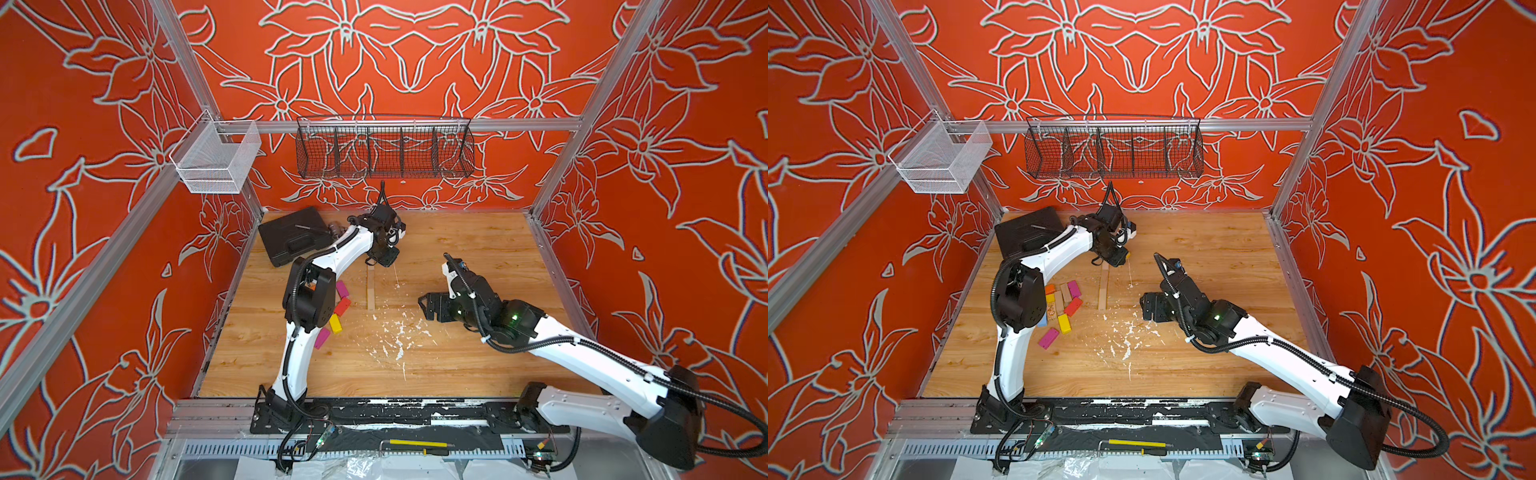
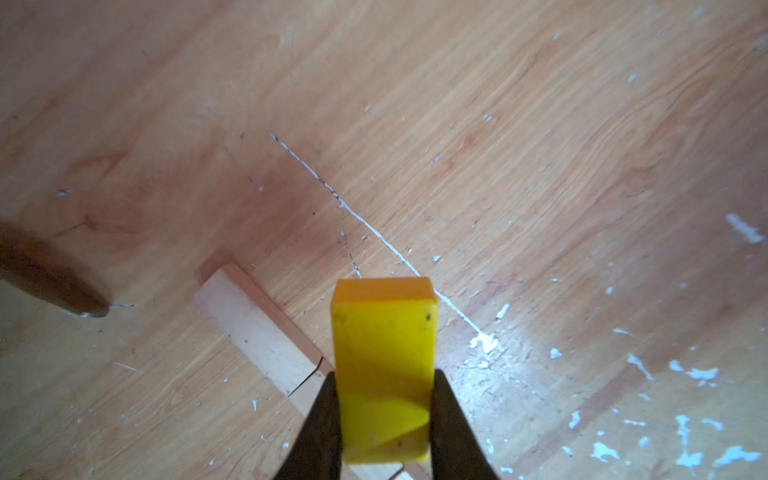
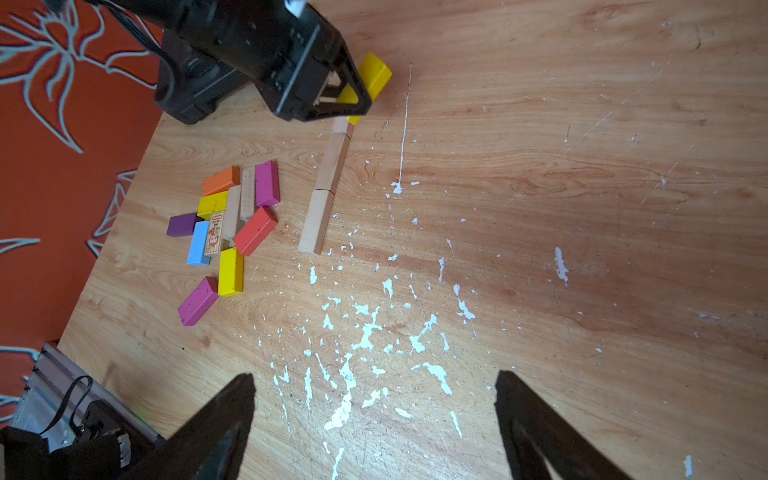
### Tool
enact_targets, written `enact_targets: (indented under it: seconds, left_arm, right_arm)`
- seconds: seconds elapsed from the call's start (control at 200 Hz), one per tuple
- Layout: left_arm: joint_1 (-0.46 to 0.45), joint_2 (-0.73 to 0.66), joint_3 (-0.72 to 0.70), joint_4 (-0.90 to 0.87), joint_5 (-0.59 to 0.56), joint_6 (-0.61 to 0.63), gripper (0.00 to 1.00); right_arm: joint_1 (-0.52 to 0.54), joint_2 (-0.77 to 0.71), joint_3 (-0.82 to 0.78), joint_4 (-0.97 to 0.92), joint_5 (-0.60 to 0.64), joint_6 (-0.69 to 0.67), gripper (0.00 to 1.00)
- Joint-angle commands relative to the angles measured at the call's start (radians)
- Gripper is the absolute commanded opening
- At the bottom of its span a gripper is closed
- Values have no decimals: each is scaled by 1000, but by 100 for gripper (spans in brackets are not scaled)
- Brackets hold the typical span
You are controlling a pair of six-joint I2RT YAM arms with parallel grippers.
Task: Assemble the letter k with building blocks
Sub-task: Assemble the building block at the center of the board.
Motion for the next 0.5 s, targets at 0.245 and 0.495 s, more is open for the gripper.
enact_targets:
  seconds: [0.245,0.495]
  left_arm:
    - [-7,112,81,-86,-64,94,25]
    - [-20,134,87,-83,-66,98,30]
  right_arm:
    - [7,7,4,-17,33,-2,92]
    - [7,13,5,-16,33,-1,92]
